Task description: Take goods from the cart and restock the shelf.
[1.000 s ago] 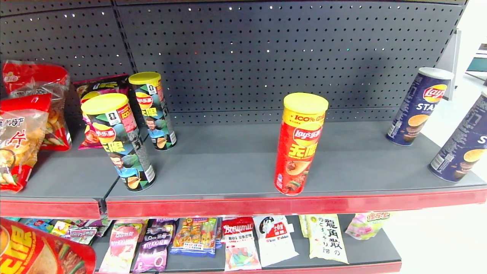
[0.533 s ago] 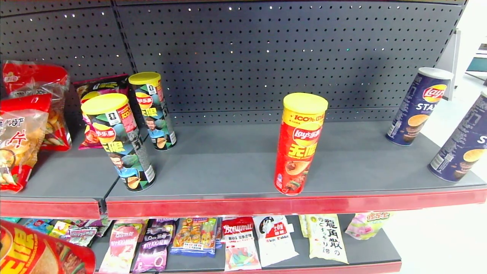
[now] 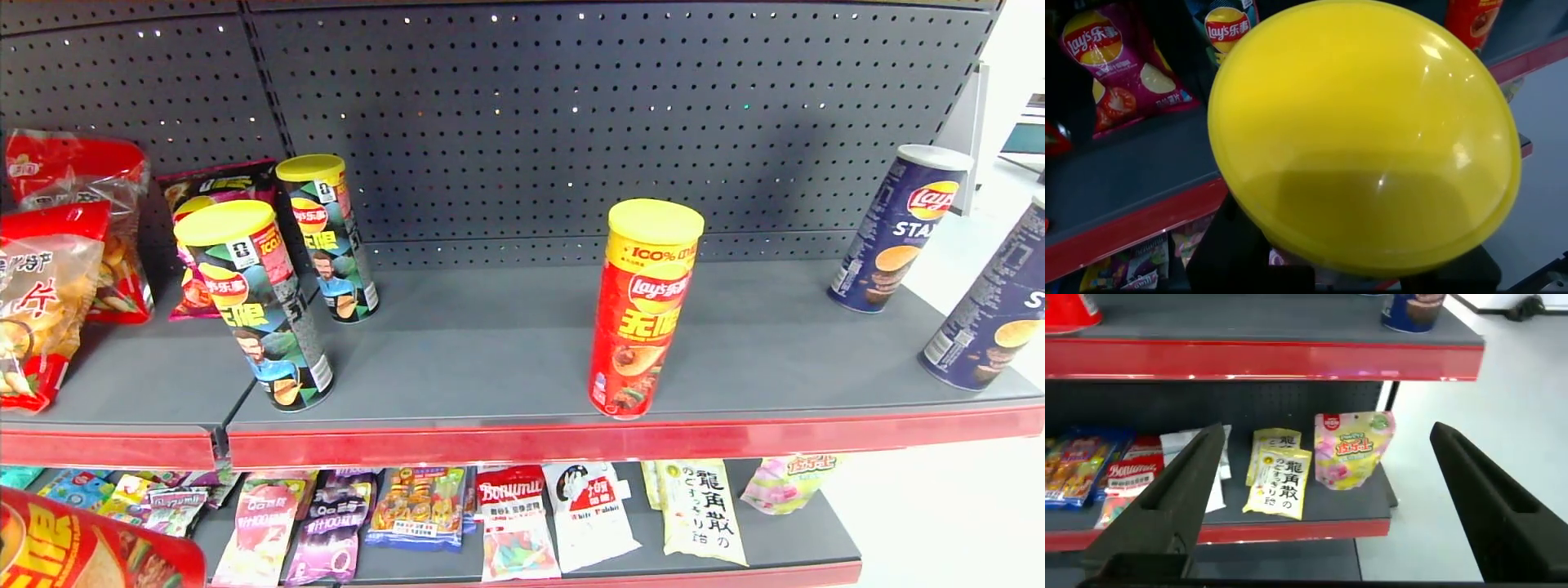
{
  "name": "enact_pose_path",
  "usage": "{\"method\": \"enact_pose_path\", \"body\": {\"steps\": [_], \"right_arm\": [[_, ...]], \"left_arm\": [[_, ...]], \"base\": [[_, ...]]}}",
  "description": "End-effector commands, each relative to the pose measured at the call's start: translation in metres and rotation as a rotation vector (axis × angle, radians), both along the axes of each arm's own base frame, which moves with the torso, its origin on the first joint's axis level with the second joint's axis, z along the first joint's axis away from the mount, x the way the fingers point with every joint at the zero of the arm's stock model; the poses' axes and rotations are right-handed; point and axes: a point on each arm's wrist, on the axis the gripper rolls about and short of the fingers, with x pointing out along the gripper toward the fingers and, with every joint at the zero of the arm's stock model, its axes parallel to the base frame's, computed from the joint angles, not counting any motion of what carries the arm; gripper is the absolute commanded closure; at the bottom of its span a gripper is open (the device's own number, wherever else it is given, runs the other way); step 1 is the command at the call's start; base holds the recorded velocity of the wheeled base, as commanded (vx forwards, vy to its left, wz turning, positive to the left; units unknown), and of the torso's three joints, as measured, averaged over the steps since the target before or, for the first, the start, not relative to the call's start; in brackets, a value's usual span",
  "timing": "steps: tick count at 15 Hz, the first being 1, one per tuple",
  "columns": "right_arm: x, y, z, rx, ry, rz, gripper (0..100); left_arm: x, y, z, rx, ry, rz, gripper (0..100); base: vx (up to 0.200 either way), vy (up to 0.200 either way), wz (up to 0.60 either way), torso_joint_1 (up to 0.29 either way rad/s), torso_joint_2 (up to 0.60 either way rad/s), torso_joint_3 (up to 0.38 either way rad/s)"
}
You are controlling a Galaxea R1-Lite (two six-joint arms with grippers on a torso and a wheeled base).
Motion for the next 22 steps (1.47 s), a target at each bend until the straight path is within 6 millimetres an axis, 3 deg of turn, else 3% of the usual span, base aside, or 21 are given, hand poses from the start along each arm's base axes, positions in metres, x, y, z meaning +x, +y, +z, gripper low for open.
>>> {"method": "enact_pose_path", "body": {"steps": [1, 9, 15, 17, 22], "right_arm": [[0.0, 0.0, 0.0, -0.032, -0.001, 0.02, 0], [0.0, 0.0, 0.0, -0.043, -0.006, 0.018, 0], [0.0, 0.0, 0.0, -0.045, -0.006, 0.018, 0], [0.0, 0.0, 0.0, -0.045, -0.006, 0.018, 0], [0.0, 0.0, 0.0, -0.008, -0.008, 0.019, 0]], "left_arm": [[0.0, 0.0, 0.001, 0.0, -0.003, -0.005, 100], [-0.001, 0.0, 0.001, -0.003, -0.005, -0.028, 100], [0.0, -0.001, 0.008, -0.004, -0.014, -0.028, 100], [0.002, -0.001, 0.011, -0.005, -0.018, -0.026, 100], [0.028, -0.005, 0.035, -0.001, 0.011, -0.026, 100]], "base": [[0.0, 0.0, 0.0, 0.0, 0.0, 0.0], [0.0, 0.0, 0.0, 0.0, 0.0, 0.0], [0.0, 0.0, -0.6, 0.006, 0.0, 0.004], [0.0, 0.0, 0.0, 0.0, 0.0, 0.0], [0.0, 0.0, 0.0, 0.0, 0.0, 0.0]]}}
